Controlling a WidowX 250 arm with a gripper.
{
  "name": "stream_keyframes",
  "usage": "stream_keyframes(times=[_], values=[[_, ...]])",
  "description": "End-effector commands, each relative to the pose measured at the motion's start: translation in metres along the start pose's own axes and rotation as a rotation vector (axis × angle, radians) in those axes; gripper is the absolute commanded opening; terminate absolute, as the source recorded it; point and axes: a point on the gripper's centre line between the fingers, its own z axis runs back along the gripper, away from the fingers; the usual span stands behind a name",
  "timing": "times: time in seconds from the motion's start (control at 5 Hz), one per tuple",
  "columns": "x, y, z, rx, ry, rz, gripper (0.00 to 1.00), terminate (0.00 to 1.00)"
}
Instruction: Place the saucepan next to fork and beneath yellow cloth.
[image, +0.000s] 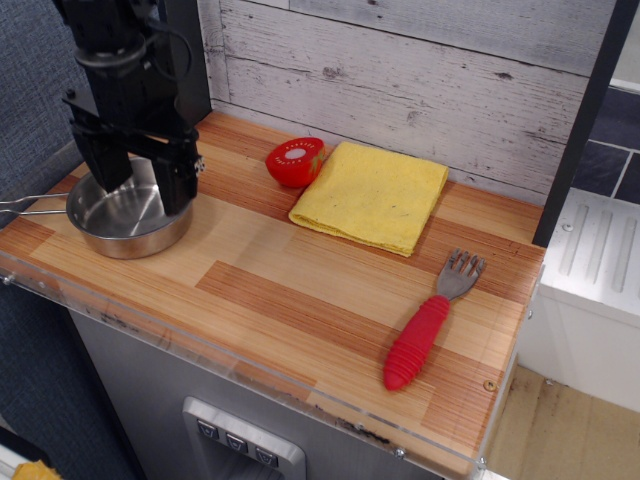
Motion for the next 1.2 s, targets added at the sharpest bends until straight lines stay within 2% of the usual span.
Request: stream_keyframes(times=[0.0,0.2,0.4,0.6,1.0], values=[[0.006,0.001,-0.04,0.011,0.032,-0.003,1.0,0.0],[0.008,-0.003,-0.055,-0.001,0.06,-0.003,1.0,0.0],[0.007,-0.006,-0.062,-0.046,0.061,-0.016,0.0,0.0],[0.007,-0.003,-0.058,-0.045,0.073,-0.003,0.0,0.0],[0.005,0.004,-0.039,-0.069,0.051,-0.039,0.0,0.0]])
